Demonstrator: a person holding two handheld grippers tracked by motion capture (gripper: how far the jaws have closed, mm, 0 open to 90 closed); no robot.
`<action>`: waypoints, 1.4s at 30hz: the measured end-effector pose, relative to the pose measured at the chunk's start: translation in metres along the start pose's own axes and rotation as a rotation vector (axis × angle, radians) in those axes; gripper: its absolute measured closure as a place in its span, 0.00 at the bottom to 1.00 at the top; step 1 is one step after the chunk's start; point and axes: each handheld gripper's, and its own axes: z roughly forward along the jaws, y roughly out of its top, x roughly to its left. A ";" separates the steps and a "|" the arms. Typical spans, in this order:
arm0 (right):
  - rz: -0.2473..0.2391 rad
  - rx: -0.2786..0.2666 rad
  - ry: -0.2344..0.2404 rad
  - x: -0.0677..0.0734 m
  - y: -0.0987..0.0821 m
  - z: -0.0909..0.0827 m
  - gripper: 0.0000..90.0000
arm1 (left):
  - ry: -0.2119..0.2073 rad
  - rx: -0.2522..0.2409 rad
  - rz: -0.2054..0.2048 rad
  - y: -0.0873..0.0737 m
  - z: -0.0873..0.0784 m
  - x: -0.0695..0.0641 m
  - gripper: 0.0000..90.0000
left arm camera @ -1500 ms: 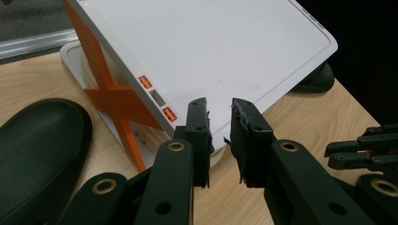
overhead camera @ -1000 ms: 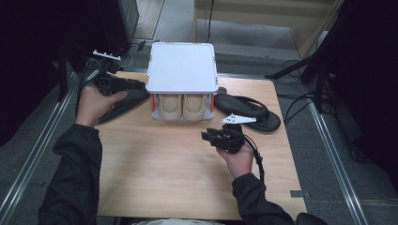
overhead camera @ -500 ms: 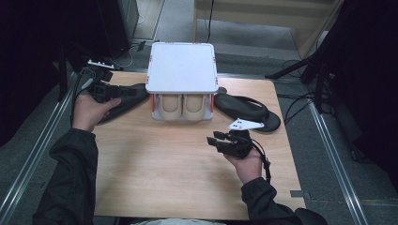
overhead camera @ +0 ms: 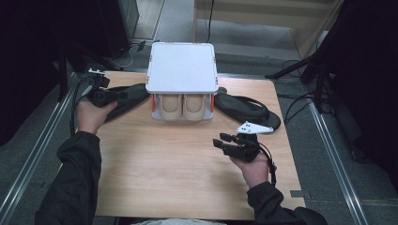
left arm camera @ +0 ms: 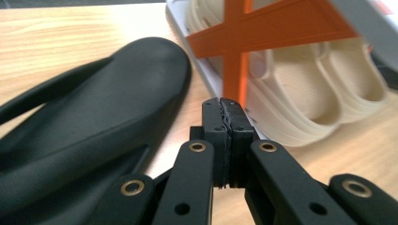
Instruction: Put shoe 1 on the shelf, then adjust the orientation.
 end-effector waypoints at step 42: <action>0.071 -0.018 -0.113 -0.016 -0.019 -0.025 0.65 | 0.130 0.066 -0.065 0.004 0.090 0.027 1.00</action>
